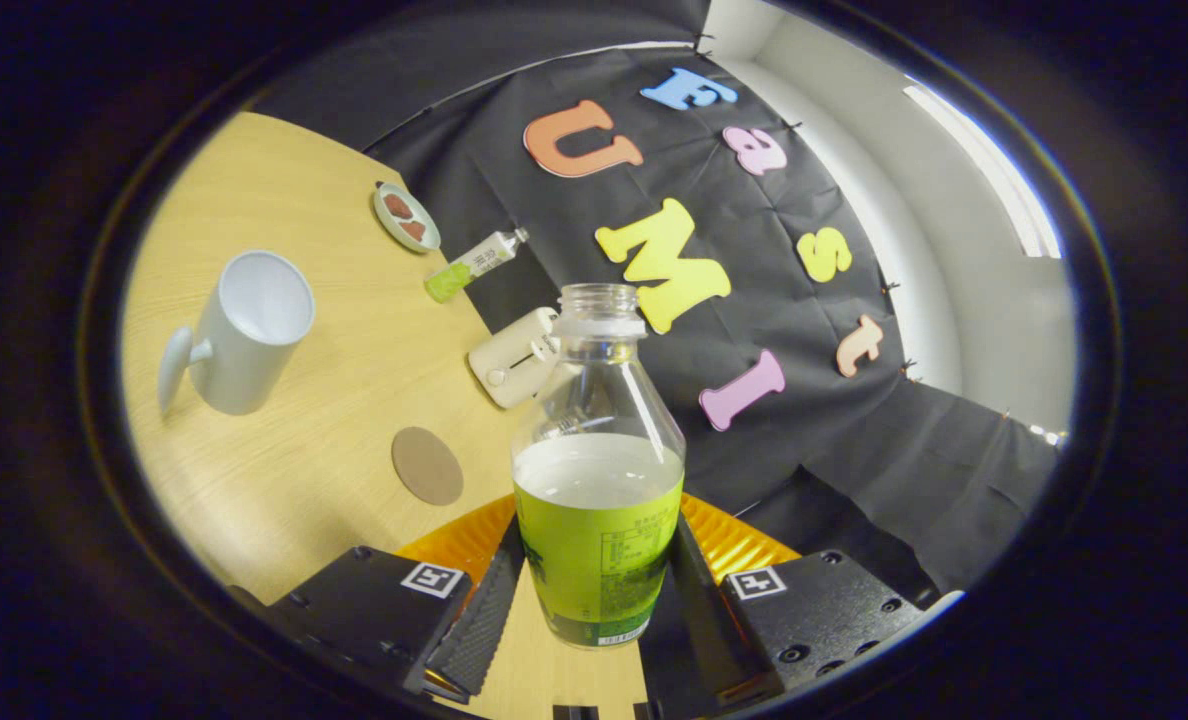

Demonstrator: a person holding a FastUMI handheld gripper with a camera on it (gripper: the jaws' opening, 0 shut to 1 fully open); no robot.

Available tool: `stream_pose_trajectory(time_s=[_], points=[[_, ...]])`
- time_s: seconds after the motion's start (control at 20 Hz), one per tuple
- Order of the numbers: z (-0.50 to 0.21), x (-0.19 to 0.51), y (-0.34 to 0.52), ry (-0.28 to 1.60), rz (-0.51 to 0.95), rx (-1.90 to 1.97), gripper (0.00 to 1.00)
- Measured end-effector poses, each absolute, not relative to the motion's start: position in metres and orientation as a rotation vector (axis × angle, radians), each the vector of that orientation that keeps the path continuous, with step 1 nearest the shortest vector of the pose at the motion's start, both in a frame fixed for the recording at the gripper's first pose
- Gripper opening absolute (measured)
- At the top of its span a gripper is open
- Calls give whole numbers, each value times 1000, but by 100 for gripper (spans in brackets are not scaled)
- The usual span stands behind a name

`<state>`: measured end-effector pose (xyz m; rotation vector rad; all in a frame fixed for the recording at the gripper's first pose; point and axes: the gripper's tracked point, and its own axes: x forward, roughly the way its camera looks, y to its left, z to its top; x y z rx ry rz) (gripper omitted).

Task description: Take the bottle from table, then pour the juice into the cup, finally place the bottle on the coaster

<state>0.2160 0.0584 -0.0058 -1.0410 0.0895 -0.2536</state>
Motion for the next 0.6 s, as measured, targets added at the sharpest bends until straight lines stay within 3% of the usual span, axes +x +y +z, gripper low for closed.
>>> stream_pose_trajectory(time_s=[0.6], points=[[-13, 217, 100, 95, -277, -1309, 81]])
